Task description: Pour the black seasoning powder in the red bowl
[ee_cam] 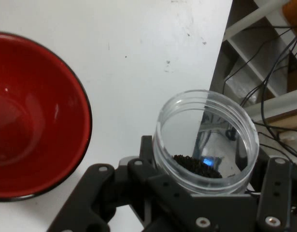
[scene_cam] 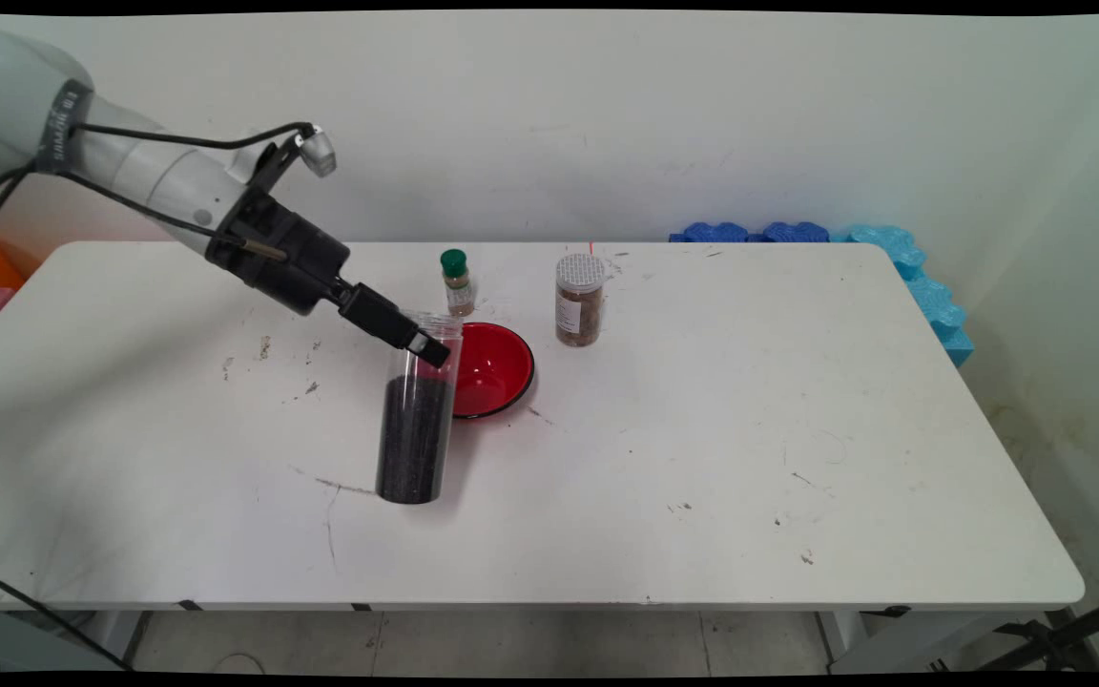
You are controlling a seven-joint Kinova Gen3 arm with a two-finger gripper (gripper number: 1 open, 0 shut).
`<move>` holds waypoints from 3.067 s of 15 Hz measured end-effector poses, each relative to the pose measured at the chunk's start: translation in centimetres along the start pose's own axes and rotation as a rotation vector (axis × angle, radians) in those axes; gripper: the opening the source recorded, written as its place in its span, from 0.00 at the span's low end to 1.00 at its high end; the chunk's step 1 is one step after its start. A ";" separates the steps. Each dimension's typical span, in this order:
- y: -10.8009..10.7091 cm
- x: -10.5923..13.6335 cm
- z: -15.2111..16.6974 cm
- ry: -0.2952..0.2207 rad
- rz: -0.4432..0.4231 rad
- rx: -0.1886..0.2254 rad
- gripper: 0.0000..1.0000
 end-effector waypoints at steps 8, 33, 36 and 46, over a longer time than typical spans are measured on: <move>-2.3 1.0 0.5 -0.036 -0.213 -0.024 0.00; -5.1 2.5 0.9 -0.080 -0.771 -0.126 0.00; -5.2 2.5 1.0 -0.081 -0.816 -0.137 0.00; -5.2 2.5 0.7 -0.085 -0.954 -0.192 0.00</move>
